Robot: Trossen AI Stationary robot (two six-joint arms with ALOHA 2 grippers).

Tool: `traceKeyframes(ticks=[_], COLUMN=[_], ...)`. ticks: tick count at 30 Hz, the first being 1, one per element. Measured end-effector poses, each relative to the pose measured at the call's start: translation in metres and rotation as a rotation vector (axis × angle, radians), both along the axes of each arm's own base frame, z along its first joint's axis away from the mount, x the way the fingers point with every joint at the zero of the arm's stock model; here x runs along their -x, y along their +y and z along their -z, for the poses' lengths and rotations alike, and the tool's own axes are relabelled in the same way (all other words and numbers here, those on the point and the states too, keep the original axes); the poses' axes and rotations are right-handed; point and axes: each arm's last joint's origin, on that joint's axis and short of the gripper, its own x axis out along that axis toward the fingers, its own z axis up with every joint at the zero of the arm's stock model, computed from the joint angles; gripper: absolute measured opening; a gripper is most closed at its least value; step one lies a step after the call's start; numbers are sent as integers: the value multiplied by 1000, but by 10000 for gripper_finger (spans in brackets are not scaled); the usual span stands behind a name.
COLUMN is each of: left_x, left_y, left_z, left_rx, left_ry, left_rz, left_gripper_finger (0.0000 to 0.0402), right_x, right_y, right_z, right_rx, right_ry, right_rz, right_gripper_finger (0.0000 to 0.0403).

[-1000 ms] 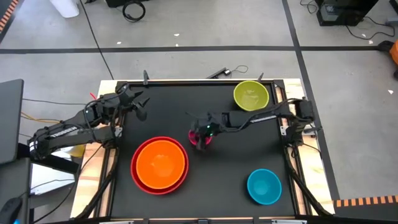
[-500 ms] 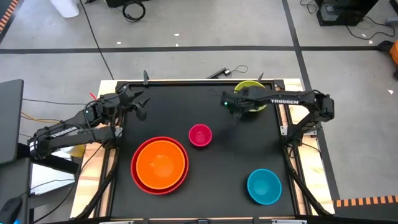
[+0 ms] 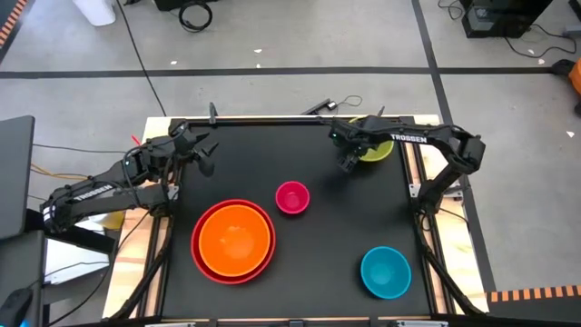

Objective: Nest bowls inside each other
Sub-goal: Stack the green bowl on top of the orange bowl

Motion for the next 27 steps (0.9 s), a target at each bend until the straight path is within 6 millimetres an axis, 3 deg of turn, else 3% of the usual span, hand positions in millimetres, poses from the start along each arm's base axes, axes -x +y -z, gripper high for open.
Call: traceKeyframes(ticks=[5, 8, 11, 14, 18, 22, 27], left_x=[0, 0, 0, 0, -2, -5, -11], left_y=[0, 0, 0, 0, 2, 3, 5], left_z=[0, 0, 0, -2, -9, -16, -14], left_rx=[-2, -1, 0, -21, -102, -143, -139], left_ry=[-3, -4, -6, -5, -31, -79, -64], left_rz=[0, 0, -1, 3, 10, 12, 13], left_gripper_finger=[215, 215, 215, 215, 215, 215, 215], right_x=[8, 12, 8, -10, -49, -90, -113], right_y=[-5, -4, 2, 17, 60, 119, 184], right_z=[21, 27, 26, 14, -12, -46, -72], right_rx=[-40, -24, 4, 23, 88, 182, 261], right_ry=[-43, -10, -9, -68, -209, -486, -802], right_rz=[-5, -9, -2, -28, -222, -483, -873], right_gripper_finger=[140, 96, 25, 20, 17, 17, 17])
